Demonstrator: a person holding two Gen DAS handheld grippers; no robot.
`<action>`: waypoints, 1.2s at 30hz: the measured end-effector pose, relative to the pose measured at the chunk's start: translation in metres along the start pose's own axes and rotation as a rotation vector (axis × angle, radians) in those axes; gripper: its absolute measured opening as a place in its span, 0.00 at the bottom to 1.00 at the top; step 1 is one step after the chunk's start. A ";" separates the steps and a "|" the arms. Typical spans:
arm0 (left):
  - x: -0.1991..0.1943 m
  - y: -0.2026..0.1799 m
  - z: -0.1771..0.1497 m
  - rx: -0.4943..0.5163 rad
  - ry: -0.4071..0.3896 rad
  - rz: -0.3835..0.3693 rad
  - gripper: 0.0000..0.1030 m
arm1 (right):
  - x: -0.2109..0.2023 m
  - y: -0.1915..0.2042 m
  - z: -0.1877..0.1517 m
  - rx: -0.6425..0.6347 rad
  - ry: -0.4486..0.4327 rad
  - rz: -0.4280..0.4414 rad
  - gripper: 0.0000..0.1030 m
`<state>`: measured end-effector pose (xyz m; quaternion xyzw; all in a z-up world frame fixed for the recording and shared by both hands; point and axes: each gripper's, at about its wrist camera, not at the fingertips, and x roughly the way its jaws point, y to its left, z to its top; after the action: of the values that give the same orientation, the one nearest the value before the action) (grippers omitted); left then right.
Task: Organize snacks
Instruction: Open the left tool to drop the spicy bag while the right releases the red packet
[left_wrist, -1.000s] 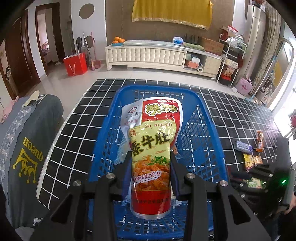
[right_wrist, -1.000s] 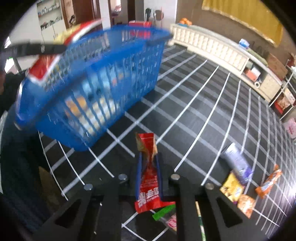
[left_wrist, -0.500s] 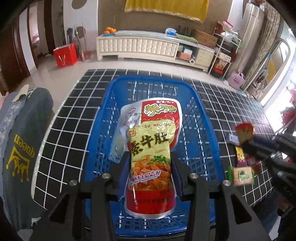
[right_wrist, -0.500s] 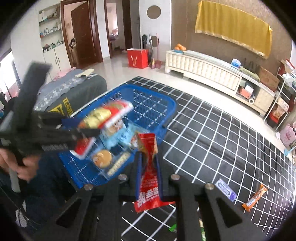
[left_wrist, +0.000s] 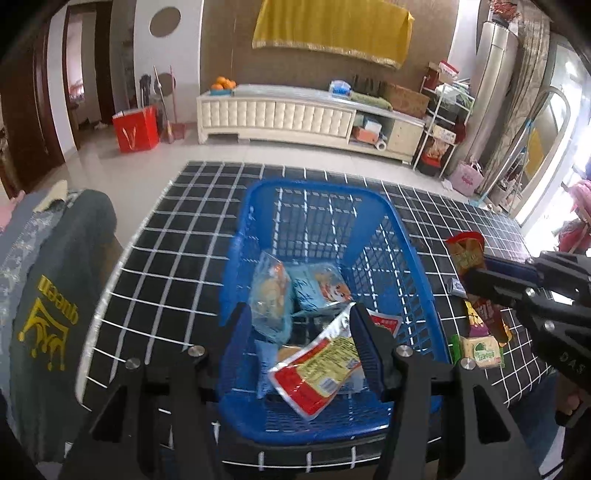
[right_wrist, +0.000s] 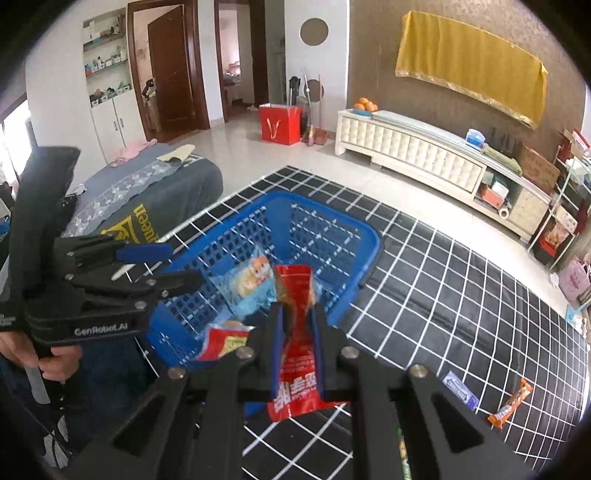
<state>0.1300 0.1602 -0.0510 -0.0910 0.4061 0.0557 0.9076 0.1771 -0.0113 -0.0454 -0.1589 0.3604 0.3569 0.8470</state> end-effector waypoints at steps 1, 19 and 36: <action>-0.005 0.004 0.000 0.000 -0.008 0.001 0.52 | -0.001 0.003 0.003 -0.004 -0.004 0.003 0.17; -0.013 0.069 -0.007 -0.094 -0.021 0.050 0.52 | 0.072 0.050 0.036 -0.082 0.130 0.020 0.17; 0.008 0.072 0.000 -0.093 0.006 0.040 0.52 | 0.127 0.044 0.034 -0.086 0.259 -0.025 0.19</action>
<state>0.1228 0.2306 -0.0655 -0.1252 0.4075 0.0926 0.8998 0.2240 0.0996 -0.1143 -0.2444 0.4493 0.3377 0.7902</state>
